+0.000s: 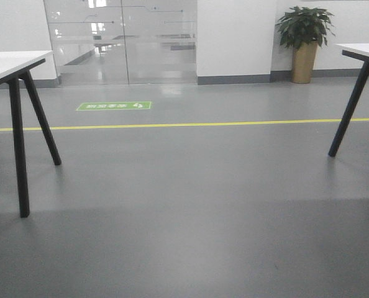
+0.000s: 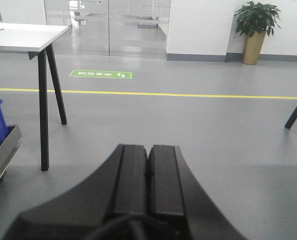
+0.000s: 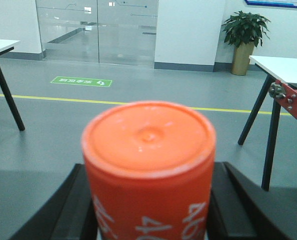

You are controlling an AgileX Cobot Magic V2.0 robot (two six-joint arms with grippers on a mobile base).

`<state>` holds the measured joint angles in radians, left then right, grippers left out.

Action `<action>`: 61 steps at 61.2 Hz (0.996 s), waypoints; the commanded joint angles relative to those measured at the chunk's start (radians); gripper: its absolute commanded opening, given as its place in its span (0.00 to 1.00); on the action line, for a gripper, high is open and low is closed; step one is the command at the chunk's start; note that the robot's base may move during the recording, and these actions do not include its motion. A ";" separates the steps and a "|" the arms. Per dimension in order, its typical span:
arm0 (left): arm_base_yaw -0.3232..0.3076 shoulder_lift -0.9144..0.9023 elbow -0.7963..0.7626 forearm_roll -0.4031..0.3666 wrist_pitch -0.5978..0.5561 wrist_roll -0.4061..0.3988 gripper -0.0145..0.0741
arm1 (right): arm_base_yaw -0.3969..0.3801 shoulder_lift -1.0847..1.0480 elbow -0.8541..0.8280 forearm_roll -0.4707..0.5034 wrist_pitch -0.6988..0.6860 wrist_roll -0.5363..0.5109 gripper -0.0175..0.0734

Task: Grab orange capacitor from left shelf to right conveyor
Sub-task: 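Drive the base across the room to the red-framed conveyor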

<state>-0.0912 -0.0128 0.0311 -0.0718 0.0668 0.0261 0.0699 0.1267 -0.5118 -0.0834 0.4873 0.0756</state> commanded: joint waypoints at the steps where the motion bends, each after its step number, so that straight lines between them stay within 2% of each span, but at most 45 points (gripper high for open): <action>1: 0.002 -0.012 -0.003 -0.002 -0.091 -0.002 0.02 | -0.007 0.014 -0.030 -0.006 -0.093 -0.004 0.25; 61: 0.002 -0.012 -0.003 -0.002 -0.091 -0.002 0.02 | -0.007 0.014 -0.030 -0.006 -0.093 -0.004 0.25</action>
<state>-0.0912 -0.0128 0.0311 -0.0718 0.0668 0.0261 0.0699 0.1267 -0.5118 -0.0834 0.4873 0.0756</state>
